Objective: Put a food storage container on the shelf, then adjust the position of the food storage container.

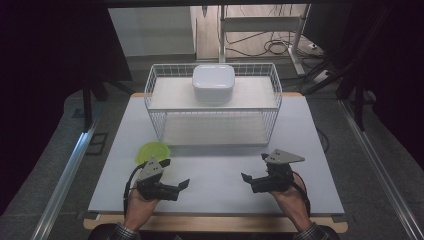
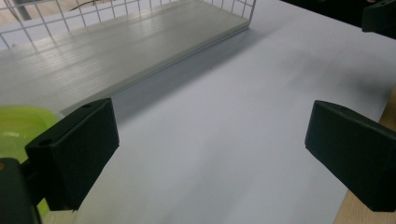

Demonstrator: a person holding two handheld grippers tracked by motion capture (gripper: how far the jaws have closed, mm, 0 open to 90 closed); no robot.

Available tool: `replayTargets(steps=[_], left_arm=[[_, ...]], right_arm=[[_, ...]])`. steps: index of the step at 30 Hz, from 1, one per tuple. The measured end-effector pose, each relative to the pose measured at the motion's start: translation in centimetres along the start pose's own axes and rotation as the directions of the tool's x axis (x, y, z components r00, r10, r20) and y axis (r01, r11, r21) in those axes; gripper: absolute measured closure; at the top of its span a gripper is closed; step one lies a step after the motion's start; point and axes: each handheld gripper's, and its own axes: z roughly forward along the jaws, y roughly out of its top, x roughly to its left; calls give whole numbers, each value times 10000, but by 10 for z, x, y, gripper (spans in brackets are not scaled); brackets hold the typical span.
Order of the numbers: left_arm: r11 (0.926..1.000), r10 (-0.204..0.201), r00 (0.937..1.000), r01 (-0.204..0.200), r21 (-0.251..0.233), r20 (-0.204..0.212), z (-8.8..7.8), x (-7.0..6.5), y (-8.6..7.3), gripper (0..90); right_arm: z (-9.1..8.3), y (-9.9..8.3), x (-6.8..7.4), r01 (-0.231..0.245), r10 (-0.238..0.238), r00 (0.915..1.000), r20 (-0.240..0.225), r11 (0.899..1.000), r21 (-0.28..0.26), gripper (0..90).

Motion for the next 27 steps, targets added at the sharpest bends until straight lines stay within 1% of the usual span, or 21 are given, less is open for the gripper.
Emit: replayTargets(steps=[2,4,5,7,9,11,13,14,15,17,18,20,21,23,25,26,27], left_arm=[[10000,-10,10000,10,54,-37,0,-1,-5,28],[9998,59,10000,-59,194,-5,2,-3,-9,28],[9998,59,10000,-59,194,-5,2,-3,-9,27],[9990,149,9999,-146,433,-68,6,-4,-11,27],[9984,136,9998,-130,558,-109,7,-5,-9,34],[9977,150,9999,-144,657,-86,7,-5,-8,38],[9960,46,10000,-40,889,-73,7,-4,-6,37],[9960,46,10000,-40,889,-73,7,-4,-6,31],[9955,-228,9997,227,924,4,5,0,-5,35],[9941,-438,9990,442,986,-62,4,3,-3,57],[9941,-406,9990,425,993,-211,2,5,-2,78],[9941,-246,9986,294,1047,-472,-3,9,0,171],[9943,-288,9983,337,1007,-499,-5,11,0,226],[9948,-533,9978,564,851,-385,-10,18,1,350],[9937,-740,9958,782,801,-538,-15,26,2,473],[9937,-773,9953,817,773,-587,-17,28,3,544],[9933,-838,9942,888,738,-681,-19,32,3,593]], right_arm=[[0,-6,3,271,-273,9996,99,9994,222,20],[0,-10,4,374,-380,9991,172,9987,348,21],[0,-10,4,374,-380,9991,172,9987,348,21],[0,-16,4,301,-308,9994,130,9981,542,23],[2,-21,3,252,-261,9996,116,9968,756,25],[3,-22,2,246,-258,9996,141,9965,801,26],[3,-22,1,213,-226,9996,159,9965,805,27],[3,-22,1,213,-226,9996,159,9965,805,27],[4,-23,0,169,-186,9996,200,9964,827,29],[4,-24,-1,131,-148,9997,200,9963,846,30],[5,-24,-1,115,-133,9997,204,9963,852,31],[5,-24,-2,89,-107,9997,203,9963,856,33],[6,-25,-2,84,-101,9998,195,9963,854,34],[6,-25,-2,68,-86,9998,203,9963,861,36],[7,-25,-2,76,-97,9997,235,9961,884,36],[7,-25,-2,93,-115,9996,244,9961,882,37],[7,-25,-2,88,-110,9996,244,9960,886,37]])
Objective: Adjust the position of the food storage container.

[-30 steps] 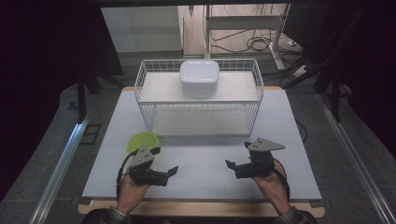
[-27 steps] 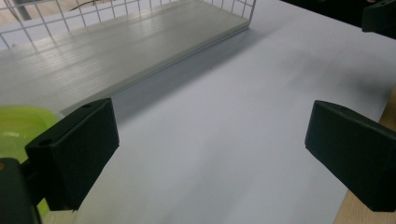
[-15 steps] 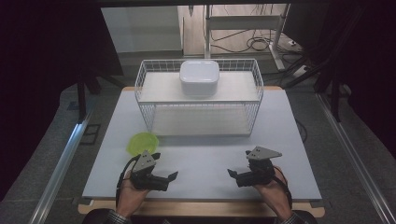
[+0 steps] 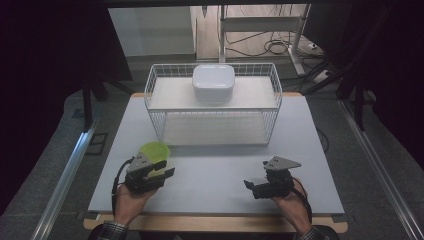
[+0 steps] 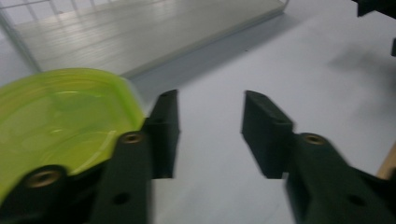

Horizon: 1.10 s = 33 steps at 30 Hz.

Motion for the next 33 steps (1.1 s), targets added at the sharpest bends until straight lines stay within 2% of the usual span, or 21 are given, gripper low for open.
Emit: replayTargets(steps=[3,4,5,7,9,13,17,18,20,22,25,27,31,33], left_arm=[[9997,-194,9991,189,-154,-384,-6,11,1,736],[9997,-194,9991,189,-154,-384,-6,11,1,776],[9991,-357,9962,337,-266,-790,-11,18,2,834],[9981,-521,9925,483,-373,-1102,-15,25,2,893],[9973,-664,9868,609,-418,-1474,-20,34,1,900],[9927,-1138,9747,1036,-619,-1923,-29,52,-4,900],[9871,-1536,9595,1382,-806,-2362,-35,67,-9,900],[9871,-1536,9595,1382,-806,-2362,-35,67,-9,900],[9848,-1706,9484,1551,-780,-2674,-34,78,-12,900],[9840,-1769,9426,1638,-696,-2832,-31,84,-13,900],[9835,-1811,9363,1724,-555,-3009,-24,93,-14,900],[9827,-1846,9349,1792,-460,-3032,-18,97,-15,900],[9838,-1724,9276,1787,-118,-3314,-8,102,-15,900],[9815,-1833,9267,1913,-82,-3280,-4,105,-15,900]], right_arm=[[1,0,0,-9,9,10000,-1,10000,10,38],[1,0,0,-11,11,10000,-5,10000,23,38],[1,0,0,-1,1,10000,-9,10000,33,38],[2,-1,0,-21,21,10000,-24,10000,50,39],[3,-1,0,-25,25,10000,-27,10000,66,39],[3,-1,-1,-16,16,10000,0,10000,66,40],[4,-1,-1,-62,62,10000,-27,9999,109,41],[4,-1,-1,-62,62,10000,-27,9999,109,41],[5,-2,-1,-78,79,10000,-22,9998,158,42],[6,-2,-1,-91,91,10000,-30,9998,170,43],[7,-2,-1,-79,80,10000,-45,9998,206,44],[7,-2,-1,-67,68,10000,-37,9997,225,45],[8,-2,-1,-67,68,10000,-41,9995,304,46],[8,-3,-1,-113,112,9999,14,9994,327,46]])
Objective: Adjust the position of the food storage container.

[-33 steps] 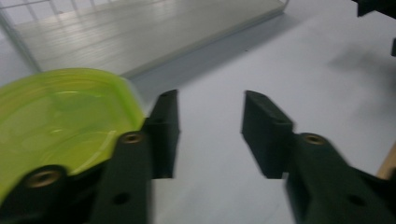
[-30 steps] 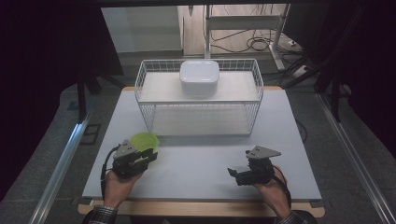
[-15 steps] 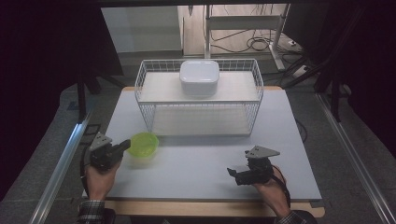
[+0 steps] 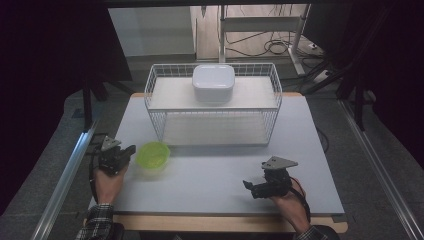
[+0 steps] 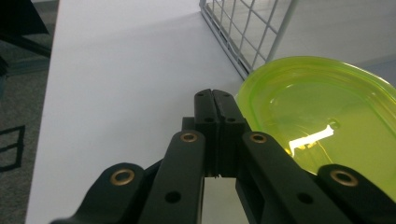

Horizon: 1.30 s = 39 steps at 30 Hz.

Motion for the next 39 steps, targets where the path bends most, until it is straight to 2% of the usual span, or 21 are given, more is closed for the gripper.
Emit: replayTargets(steps=[7,15,20,23,24,25,27,29,31,33,39], left_arm=[[9994,-86,9999,82,340,116,6,-4,-1,900],[9990,-111,9992,94,426,391,8,-13,-2,900],[9991,-79,9976,49,433,689,9,-21,-2,900],[9990,-189,9954,151,413,939,10,-22,-3,900],[9991,73,9965,-108,422,837,10,-24,-2,900],[9988,166,9966,-202,444,803,9,-25,-2,900],[9989,-34,9931,-21,470,1169,8,-27,-4,900],[9988,-61,9923,-1,496,1234,8,-29,-4,900],[9984,178,9927,-240,506,1193,8,-33,-3,900],[9984,77,9909,-152,547,1345,8,-35,-4,900],[9980,101,9862,-201,593,1653,10,-44,-3,900]], right_arm=[[0,-1,-1,-110,110,9999,15,9999,66,46],[2,-1,-1,-48,50,10000,-65,9998,215,49],[3,-2,0,-54,58,9999,-129,9995,311,49],[3,-2,-1,-69,73,9999,-128,9995,313,49],[3,-2,-1,-72,78,9998,-193,9995,318,49],[3,-2,-1,-107,113,9997,-195,9994,329,49],[3,-2,-2,-142,148,9997,-201,9994,320,49],[3,-2,-2,-133,138,9998,-171,9994,316,49],[3,-2,-2,-153,159,9997,-187,9994,316,49],[4,-2,-2,-124,130,9998,-172,9993,352,50],[4,-2,-1,-99,107,9998,-189,9992,393,49]])
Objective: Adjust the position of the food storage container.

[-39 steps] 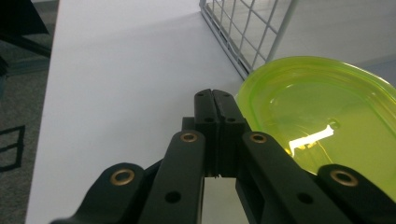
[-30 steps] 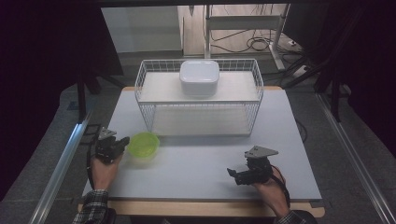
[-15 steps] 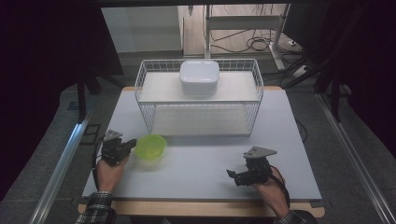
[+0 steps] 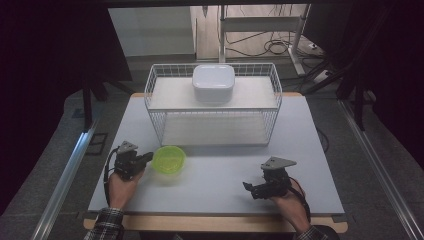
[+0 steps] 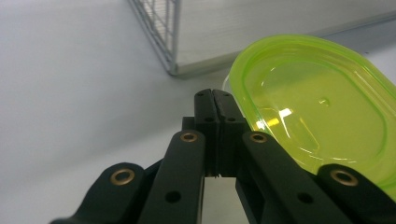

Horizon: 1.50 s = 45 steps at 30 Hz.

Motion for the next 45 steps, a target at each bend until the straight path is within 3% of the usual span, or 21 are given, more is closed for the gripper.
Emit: replayTargets(steps=[5,19,24,35,39,42,45], left_arm=[[9999,68,9995,-71,74,314,2,-7,0,900],[9939,878,9902,-944,571,1089,19,-45,2,899],[9921,917,9886,-1010,749,1194,21,-44,0,899],[9928,604,9911,-720,960,1190,23,-38,-4,876],[9836,861,9886,-1041,1473,1237,29,-36,-8,861],[9806,1035,9870,-1220,1535,1233,30,-39,-8,869],[9734,1441,9799,-1655,1585,1379,32,-47,-6,877]], right_arm=[[1,0,0,23,-23,10000,-2,10000,94,50],[2,0,1,74,-74,10000,-15,9999,115,51],[2,0,1,83,-82,10000,-15,9999,128,51],[3,-1,2,143,-141,9999,-64,9996,231,52],[4,-1,3,177,-176,9998,-64,9995,246,52],[4,-1,3,189,-187,9998,-64,9995,247,53],[4,-1,3,189,-187,9998,-80,9994,284,53]])
